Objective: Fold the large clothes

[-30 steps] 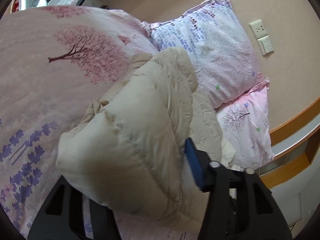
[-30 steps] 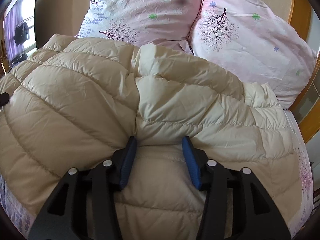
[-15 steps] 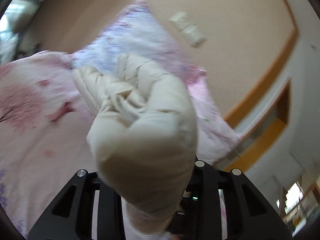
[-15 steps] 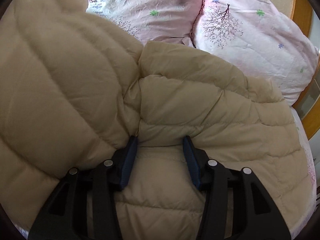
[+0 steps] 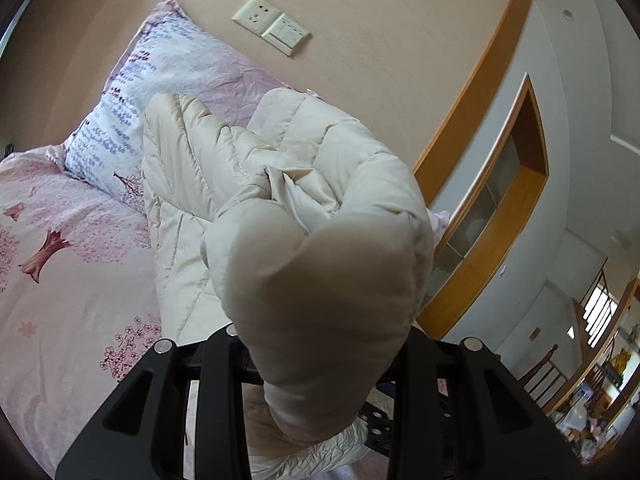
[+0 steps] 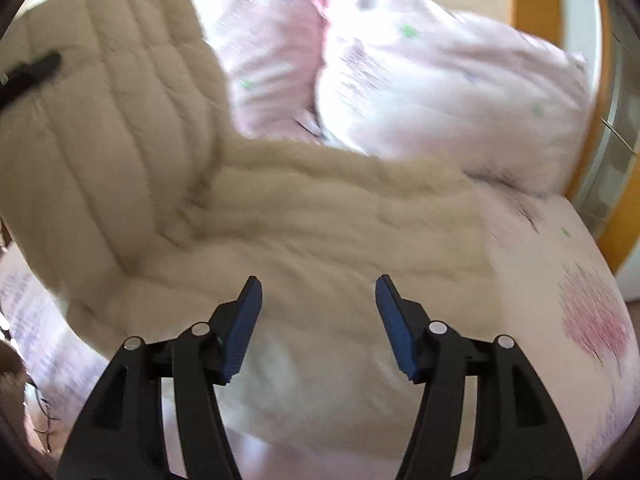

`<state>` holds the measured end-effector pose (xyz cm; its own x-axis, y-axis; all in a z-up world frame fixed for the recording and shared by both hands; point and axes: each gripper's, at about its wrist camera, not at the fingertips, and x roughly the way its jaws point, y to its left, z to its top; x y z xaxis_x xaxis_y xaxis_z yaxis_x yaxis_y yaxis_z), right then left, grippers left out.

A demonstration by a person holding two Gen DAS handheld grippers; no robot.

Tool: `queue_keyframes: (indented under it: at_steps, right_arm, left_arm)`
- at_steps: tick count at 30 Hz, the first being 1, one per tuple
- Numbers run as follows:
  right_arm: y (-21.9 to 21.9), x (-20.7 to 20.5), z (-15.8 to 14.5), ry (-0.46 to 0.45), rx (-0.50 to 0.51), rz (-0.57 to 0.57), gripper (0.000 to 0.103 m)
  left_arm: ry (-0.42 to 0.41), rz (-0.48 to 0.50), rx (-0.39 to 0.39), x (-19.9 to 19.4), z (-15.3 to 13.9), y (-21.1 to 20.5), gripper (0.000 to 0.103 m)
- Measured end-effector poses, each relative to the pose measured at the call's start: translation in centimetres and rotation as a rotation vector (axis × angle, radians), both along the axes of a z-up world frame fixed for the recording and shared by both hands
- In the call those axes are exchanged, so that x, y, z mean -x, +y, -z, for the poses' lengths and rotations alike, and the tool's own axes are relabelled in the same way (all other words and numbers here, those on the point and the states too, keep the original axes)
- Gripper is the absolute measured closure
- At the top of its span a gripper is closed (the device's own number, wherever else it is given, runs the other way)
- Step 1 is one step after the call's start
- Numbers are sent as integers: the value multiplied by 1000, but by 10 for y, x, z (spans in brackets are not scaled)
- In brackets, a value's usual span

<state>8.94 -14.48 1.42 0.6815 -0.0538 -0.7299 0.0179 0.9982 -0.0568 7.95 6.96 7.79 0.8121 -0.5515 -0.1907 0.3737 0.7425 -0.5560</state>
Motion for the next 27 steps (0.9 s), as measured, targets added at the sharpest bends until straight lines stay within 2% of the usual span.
queue_keyframes:
  at_steps: [4, 12, 15, 18, 21, 23, 26, 27]
  right_arm:
    - [-25, -10, 23, 89, -77, 52, 44]
    - [-44, -50, 41, 131, -199, 36, 41]
    - [-48, -47, 40, 105, -209, 4, 42]
    - [-61, -23, 28, 43, -205, -9, 42]
    - [-83, 5, 15, -24, -165, 31, 42]
    - [-103, 18, 10, -45, -167, 81, 42]
    - [-136, 28, 3, -61, -213, 165, 42]
    - [-150, 31, 0, -72, -259, 194, 42]
  left_arm:
    - [-1, 39, -30, -5, -2, -21, 71]
    - [53, 223, -104, -24, 9, -94, 71]
    - [114, 290, -123, -35, 21, -120, 70]
    - [152, 321, -165, -41, 34, -140, 70]
    - [140, 325, -212, -40, 36, -152, 70]
    - [116, 319, -252, -36, 36, -158, 64]
    - [88, 330, -337, -30, 39, -171, 58]
    - [75, 340, -379, -27, 41, -178, 57]
